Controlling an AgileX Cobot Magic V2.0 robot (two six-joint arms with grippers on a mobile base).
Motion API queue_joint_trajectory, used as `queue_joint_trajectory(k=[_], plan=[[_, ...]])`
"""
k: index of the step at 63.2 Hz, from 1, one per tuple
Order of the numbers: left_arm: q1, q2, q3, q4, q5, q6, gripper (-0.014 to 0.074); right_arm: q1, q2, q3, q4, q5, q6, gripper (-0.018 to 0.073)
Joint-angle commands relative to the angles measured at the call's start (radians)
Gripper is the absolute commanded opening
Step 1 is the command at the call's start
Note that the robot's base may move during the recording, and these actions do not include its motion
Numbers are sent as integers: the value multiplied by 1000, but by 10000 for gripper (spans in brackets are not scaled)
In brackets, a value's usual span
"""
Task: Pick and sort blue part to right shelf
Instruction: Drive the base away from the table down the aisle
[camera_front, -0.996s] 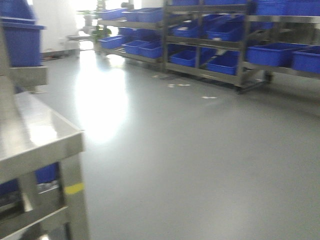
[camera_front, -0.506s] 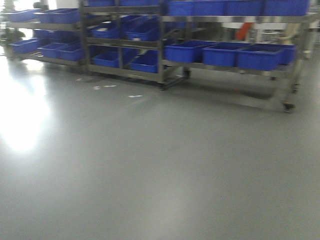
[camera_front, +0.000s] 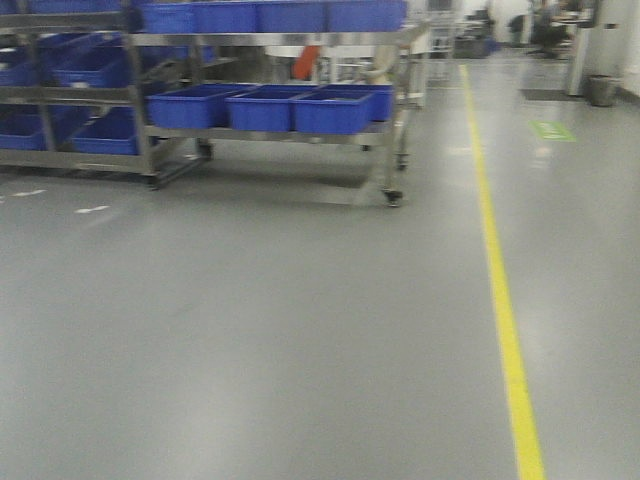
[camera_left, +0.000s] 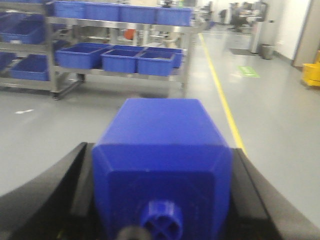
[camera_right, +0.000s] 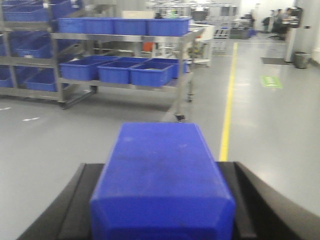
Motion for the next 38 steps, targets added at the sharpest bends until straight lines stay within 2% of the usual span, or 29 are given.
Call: queue_joint_trajectory(k=[1, 38], plan=[[1, 6, -30, -7, -91, 1, 366, -3, 9, -29, -14, -95, -12, 412], [1, 6, -30, -7, -91, 1, 366, -3, 9, -29, -14, -95, -12, 412]])
